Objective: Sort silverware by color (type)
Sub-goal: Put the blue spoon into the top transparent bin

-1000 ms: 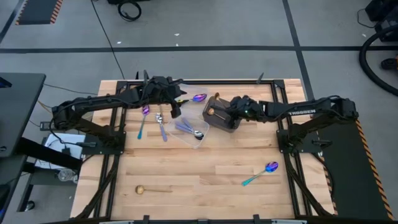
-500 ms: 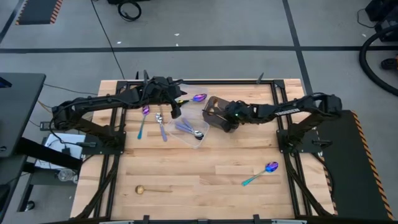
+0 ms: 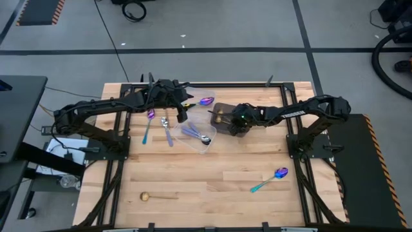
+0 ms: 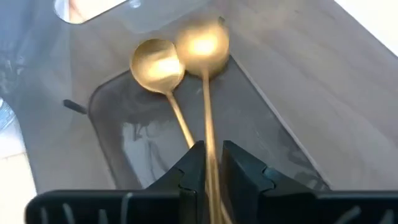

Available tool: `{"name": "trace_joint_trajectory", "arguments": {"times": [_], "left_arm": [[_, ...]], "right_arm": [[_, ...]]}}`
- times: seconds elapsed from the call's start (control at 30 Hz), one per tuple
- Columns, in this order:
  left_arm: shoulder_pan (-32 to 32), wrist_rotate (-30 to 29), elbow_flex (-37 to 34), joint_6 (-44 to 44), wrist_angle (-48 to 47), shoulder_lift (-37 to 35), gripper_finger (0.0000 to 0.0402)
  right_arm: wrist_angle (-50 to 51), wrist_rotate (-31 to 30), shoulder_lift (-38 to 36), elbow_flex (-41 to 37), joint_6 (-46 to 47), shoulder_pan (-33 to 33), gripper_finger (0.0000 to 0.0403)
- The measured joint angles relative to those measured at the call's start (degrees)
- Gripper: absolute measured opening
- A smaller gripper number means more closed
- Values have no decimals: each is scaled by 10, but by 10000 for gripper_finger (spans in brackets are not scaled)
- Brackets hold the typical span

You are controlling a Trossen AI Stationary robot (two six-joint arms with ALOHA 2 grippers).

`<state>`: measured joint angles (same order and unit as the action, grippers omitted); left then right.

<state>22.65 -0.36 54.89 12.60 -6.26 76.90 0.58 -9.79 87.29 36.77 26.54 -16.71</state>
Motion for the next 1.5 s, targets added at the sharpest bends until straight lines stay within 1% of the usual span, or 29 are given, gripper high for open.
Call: {"name": "trace_joint_trajectory", "arguments": {"times": [0.17, 0.3, 0.5, 0.67, 0.87, 1.1, 1.23, 1.33, 1.5], "left_arm": [[0, 0, 0, 0, 0, 0, 181], [0, 0, 0, 0, 0, 0, 181], [0, 0, 0, 0, 0, 0, 181], [0, 0, 0, 0, 0, 0, 181], [0, 0, 0, 1, 0, 0, 181], [0, 0, 0, 1, 0, 0, 181], [0, 0, 0, 1, -2, 0, 181], [0, 0, 0, 1, -11, 0, 181], [0, 0, 0, 1, -18, 0, 181]], "right_arm": [[-5, 3, -2, 0, -1, 0, 90], [-7, 14, -20, -2, -4, 0, 104], [-11, 10, -62, -2, -12, 2, 107], [-11, 9, -107, -2, -27, 23, 107], [-1, 54, -160, -2, -37, 69, 107], [29, 94, -177, -2, -37, 134, 107], [76, 91, -175, -2, -31, 171, 107], [123, 79, -173, -2, -14, 199, 107], [166, 58, -171, -1, 11, 255, 106]]}}
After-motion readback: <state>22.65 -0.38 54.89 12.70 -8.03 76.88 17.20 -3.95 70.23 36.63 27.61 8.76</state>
